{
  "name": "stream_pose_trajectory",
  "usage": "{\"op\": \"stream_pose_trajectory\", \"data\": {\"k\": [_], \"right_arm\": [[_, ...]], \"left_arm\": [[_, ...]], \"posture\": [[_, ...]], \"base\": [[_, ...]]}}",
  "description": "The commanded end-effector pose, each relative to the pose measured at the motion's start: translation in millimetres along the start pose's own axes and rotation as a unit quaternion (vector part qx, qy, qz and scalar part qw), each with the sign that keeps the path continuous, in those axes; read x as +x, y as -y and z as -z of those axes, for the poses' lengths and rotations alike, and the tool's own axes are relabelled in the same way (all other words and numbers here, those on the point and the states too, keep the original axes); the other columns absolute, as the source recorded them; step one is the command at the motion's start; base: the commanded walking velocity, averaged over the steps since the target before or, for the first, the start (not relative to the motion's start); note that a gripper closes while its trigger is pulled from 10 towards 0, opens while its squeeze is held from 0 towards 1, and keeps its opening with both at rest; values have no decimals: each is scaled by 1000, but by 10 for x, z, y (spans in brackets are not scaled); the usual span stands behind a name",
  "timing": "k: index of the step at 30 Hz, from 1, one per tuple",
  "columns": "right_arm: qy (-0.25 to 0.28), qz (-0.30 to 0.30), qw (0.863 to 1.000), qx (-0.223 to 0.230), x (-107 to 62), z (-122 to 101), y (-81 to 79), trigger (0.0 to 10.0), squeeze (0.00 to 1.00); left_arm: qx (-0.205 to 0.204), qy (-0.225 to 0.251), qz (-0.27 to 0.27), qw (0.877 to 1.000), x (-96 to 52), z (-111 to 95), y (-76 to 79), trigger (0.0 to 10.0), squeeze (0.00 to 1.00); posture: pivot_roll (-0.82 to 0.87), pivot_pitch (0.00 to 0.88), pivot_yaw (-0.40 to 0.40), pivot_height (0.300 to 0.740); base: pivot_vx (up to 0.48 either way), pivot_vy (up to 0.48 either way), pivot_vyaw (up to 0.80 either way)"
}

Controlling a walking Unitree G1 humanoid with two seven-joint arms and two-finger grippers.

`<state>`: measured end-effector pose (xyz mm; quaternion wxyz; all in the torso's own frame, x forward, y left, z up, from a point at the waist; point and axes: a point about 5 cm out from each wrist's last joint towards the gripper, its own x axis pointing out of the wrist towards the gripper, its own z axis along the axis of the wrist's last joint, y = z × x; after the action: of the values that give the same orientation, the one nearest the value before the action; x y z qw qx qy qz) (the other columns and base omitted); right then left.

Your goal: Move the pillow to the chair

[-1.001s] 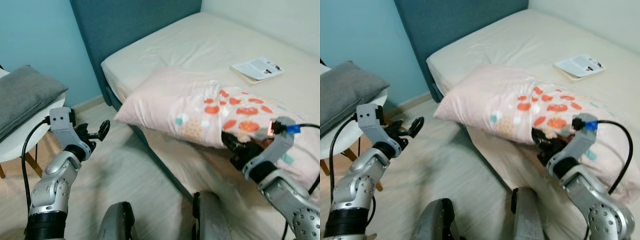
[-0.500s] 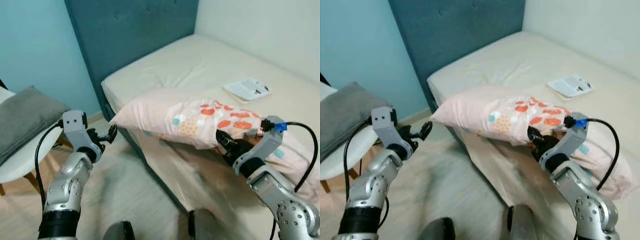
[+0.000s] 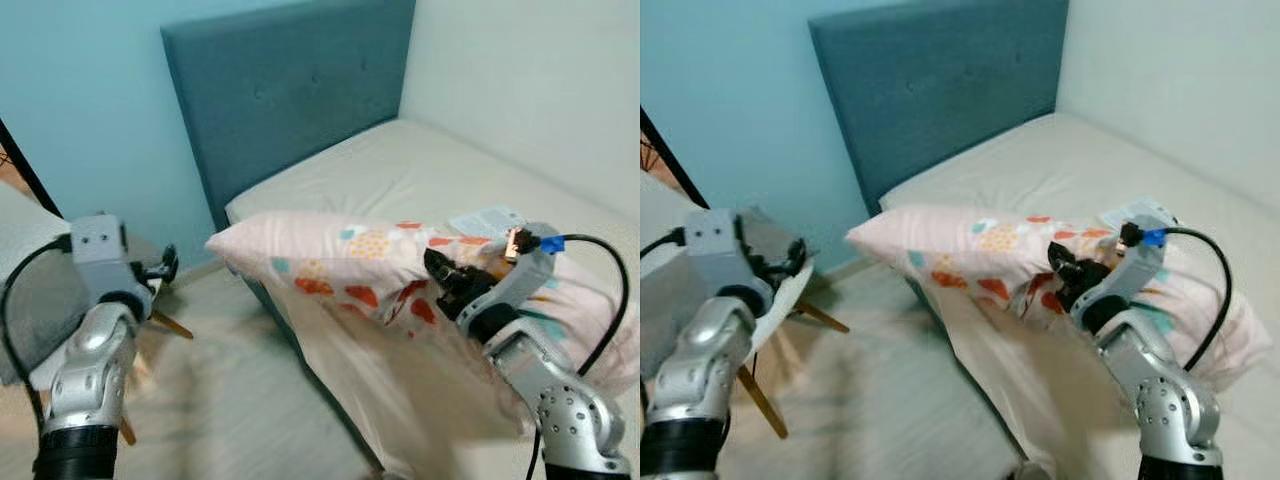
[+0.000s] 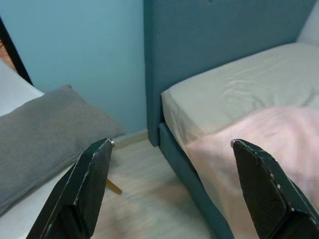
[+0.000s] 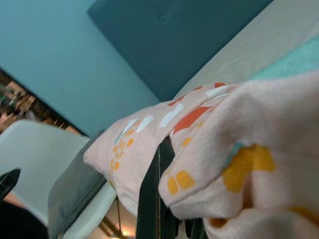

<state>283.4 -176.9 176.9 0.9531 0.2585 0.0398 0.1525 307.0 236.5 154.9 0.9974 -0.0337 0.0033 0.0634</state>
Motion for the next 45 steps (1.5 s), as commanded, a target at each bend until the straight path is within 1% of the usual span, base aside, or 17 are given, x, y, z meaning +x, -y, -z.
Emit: {"op": "stream_pose_trajectory", "data": {"k": [1, 2, 4, 5, 6, 8, 11, 12, 13, 14, 15, 19, 24, 26, 35, 41, 45], "right_arm": [[26, -40, 999, -11, 20, -35, -127, 0, 0], [26, -40, 999, -11, 20, -35, -127, 0, 0], [21, -46, 999, -16, 31, 5, -149, 0, 0], [21, -46, 999, -16, 31, 5, -149, 0, 0], [16, -49, 998, -24, 49, 30, -152, 0, 0], [15, -49, 998, -27, 56, 38, -149, 0, 0], [7, -56, 998, -35, 62, 93, -166, 0, 0], [3, -61, 997, -41, 58, 118, -184, 5961, 0], [3, -61, 997, -41, 58, 118, -184, 5961, 0], [-3, -67, 997, -44, 46, 163, -211, 10000, 0], [-6, -70, 996, -47, 36, 200, -232, 10000, 0], [0, -76, 997, -33, -19, 292, -300, 10000, 0], [5, -84, 996, -30, -58, 345, -347, 10000, 0], [7, -88, 996, -31, -62, 364, -356, 10000, 0], [17, -92, 995, -21, -47, 376, -288, 10000, 0], [22, -95, 995, -11, -37, 379, -270, 10000, 0], [22, -101, 995, -6, -31, 390, -252, 10000, 0]], "left_arm": [[10, -20, 11, 1000, -88, 73, 75, 10000, 0], [10, -20, 11, 1000, -88, 73, 75, 10000, 0], [14, -33, 22, 999, -189, 130, 161, 10000, 0], [14, -33, 22, 999, -189, 130, 161, 10000, 0], [20, -50, 39, 998, -335, 222, 279, 10000, 0], [22, -55, 44, 997, -382, 253, 319, 10000, 0], [6, -64, 66, 996, -498, 355, 484, 10000, 0], [1, -67, 72, 995, -528, 378, 538, 10000, 0], [1, -67, 72, 995, -528, 378, 538, 10000, 0], [-2, -67, 79, 995, -549, 394, 591, 10000, 0], [-7, -67, 86, 994, -561, 402, 626, 10000, 0], [-15, -68, 90, 994, -556, 413, 614, 10000, 0], [-20, -69, 93, 993, -575, 403, 635, 10000, 0], [-20, -70, 101, 992, -564, 430, 688, 10000, 0], [-23, -70, 116, 991, -509, 455, 775, 10000, 0], [-24, -70, 114, 991, -486, 464, 783, 10000, 0], [-16, -66, 116, 991, -473, 471, 813, 10000, 0]], "posture": [[-44, 24, 51, 702], [-44, 24, 51, 702], [-43, 22, 51, 712], [-43, 22, 51, 712], [-36, 17, 50, 722], [-36, 16, 51, 727], [-35, 11, 53, 727], [-35, 11, 53, 727], [-35, 11, 53, 727], [-37, 10, 54, 727], [-37, 9, 54, 727], [-42, 4, 48, 727], [-47, 4, 48, 727], [-57, 0, 49, 727], [-58, 0, 44, 727], [-57, 0, 39, 727], [-50, 0, 36, 727]], "base": [[0, 0, 0], [0, 0, 0], [0, 0, 0], [0, 0, 0], [0, 0, 0], [0, 0, 0], [0, 0, 0], [0, 0, 0], [0, 0, 0], [0, 0, 0], [0, 0, 0], [0, 0, 0], [0, 0, 769], [0, 0, 769], [0, 0, 769], [0, 0, 766], [0, 0, 767]]}}
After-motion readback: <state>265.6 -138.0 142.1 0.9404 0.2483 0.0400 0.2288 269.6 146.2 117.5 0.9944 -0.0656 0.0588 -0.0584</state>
